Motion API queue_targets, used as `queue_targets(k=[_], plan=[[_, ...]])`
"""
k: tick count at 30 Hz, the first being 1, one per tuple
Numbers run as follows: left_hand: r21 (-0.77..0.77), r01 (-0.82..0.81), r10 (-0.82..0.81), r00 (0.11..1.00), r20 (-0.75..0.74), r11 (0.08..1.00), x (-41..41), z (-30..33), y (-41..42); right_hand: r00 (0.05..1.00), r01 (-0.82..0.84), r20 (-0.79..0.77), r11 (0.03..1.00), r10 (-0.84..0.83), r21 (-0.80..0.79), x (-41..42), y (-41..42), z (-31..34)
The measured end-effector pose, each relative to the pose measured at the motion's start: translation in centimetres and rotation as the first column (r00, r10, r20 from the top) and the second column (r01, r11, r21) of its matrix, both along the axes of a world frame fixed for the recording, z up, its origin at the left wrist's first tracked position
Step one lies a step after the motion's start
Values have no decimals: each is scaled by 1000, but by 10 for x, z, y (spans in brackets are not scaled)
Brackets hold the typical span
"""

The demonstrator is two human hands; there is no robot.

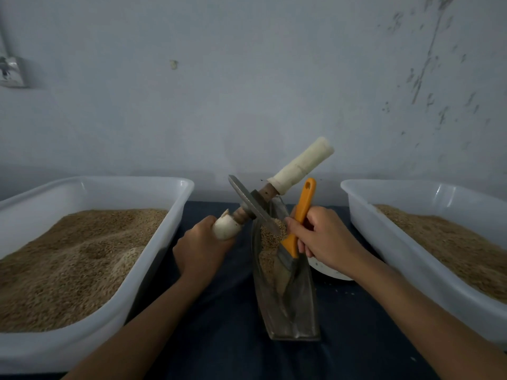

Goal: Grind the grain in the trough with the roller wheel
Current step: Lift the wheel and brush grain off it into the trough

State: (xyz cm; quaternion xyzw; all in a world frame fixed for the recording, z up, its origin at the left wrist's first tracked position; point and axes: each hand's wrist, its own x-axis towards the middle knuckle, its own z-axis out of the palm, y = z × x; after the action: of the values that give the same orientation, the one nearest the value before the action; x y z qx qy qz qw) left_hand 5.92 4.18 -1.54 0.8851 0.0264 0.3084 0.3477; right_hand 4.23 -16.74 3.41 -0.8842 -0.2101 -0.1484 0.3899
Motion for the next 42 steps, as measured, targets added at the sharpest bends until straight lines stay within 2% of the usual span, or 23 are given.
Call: queue_targets(k=[3, 6, 10, 12, 17, 21, 23, 26, 31, 38, 42], plan=[[-3, 1, -1, 1000, 12, 1000, -1, 0, 0, 997, 13, 69, 995, -20, 102, -3, 0, 7], [-9, -3, 3, 1000, 23, 1000, -1, 0, 1, 1000, 6, -7, 970, -4, 242, -5, -5, 19], [-27, -17, 18, 1000, 15, 999, 0, -1, 0, 977, 0, -209, 987, 34, 159, -7, 0, 17], [-32, -16, 17, 1000, 7, 999, 1, -1, 1, 977, 17, -215, 992, 10, 124, -6, 3, 10], [-36, -32, 32, 999, -4, 999, 3, -3, 2, 997, 65, -32, 997, -63, 48, -2, 4, 0], [-43, -25, 25, 1000, -5, 999, 4, -5, 4, 996, 28, 74, 945, -54, 326, 4, -2, 3], [-39, -37, 37, 999, 5, 999, 3, -5, 4, 984, 21, 155, 918, -89, 396, 9, -5, 8], [-69, -35, 35, 999, 4, 997, 2, -5, 3, 943, 65, 285, 935, -171, 348, 21, -6, 8], [-98, -40, 39, 999, -14, 994, 4, -6, 5, 917, 188, 304, 953, -257, 239, 51, 0, -4], [-75, -46, 44, 999, -30, 996, 6, -7, 6, 888, 209, 365, 952, -281, 225, 77, 7, -10], [-74, -53, 52, 999, -16, 996, 6, -8, 4, 830, 244, 444, 935, -338, 256, 83, 5, -9]])
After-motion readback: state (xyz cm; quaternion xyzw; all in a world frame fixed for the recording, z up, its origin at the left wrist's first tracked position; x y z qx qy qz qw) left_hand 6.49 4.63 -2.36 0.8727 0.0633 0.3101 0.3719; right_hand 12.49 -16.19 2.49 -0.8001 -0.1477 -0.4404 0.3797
